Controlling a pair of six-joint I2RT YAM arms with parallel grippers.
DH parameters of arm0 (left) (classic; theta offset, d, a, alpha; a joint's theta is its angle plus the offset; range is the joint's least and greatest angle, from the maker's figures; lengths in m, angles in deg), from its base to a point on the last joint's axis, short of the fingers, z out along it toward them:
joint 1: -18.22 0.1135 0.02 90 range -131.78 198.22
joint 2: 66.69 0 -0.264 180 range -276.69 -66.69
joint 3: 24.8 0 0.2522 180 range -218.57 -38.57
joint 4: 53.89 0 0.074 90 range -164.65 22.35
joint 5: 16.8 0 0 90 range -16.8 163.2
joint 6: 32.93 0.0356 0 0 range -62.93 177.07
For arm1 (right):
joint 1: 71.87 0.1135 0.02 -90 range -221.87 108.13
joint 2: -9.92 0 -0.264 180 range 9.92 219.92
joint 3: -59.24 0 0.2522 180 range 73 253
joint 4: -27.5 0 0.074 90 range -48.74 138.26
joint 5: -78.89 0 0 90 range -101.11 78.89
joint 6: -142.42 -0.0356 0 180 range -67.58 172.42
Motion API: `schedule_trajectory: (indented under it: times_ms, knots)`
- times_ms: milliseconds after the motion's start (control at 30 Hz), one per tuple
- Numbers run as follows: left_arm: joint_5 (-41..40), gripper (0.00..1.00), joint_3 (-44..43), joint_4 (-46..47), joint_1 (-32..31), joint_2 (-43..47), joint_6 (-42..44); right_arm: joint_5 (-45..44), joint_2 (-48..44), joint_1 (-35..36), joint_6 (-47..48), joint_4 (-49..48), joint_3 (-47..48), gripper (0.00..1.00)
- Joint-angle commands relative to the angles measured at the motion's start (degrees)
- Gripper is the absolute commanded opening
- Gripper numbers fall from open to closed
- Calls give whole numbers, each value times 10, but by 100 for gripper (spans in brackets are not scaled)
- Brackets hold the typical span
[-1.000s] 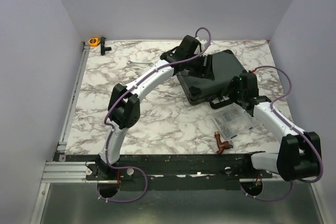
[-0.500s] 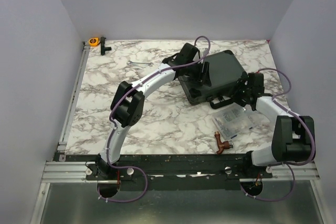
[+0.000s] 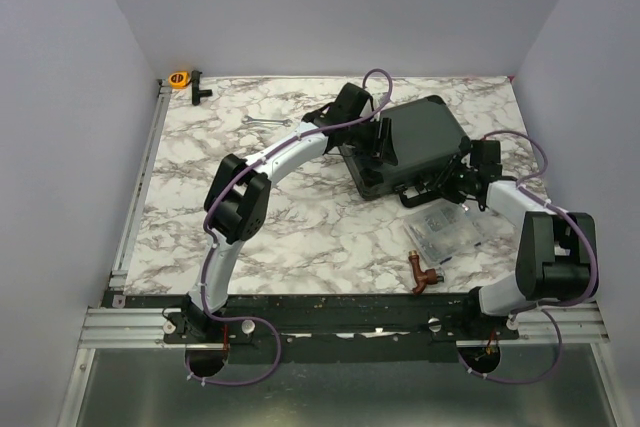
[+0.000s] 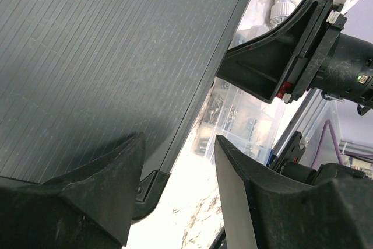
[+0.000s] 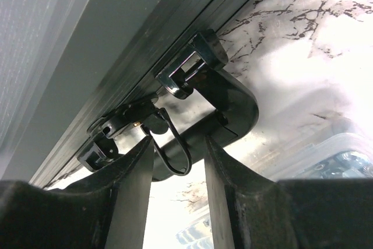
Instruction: Pack up texas hold em set
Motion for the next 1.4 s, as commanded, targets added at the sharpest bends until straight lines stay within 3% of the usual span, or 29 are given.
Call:
schedule_trajectory:
  times_ms: [0, 333, 600, 800, 1100, 1367]
  knots:
    - [-23, 53, 32, -109, 4, -40, 10, 5, 15, 0, 28, 53, 27, 38]
    - [-18, 52, 24, -110, 4, -43, 11, 71, 66, 1, 51, 75, 56, 33]
    - [-17, 51, 24, -111, 3, -42, 12, 123, 56, 1, -3, 32, 45, 11]
    - [-17, 51, 24, -112, 3, -42, 13, 160, 43, 0, -65, -16, 21, 2]
    - [-17, 50, 23, -112, 1, -42, 15, 228, 24, 1, -196, -151, -40, 1]
    - [-17, 49, 24, -113, 0, -42, 14, 235, -8, 0, -223, -163, -62, 5]
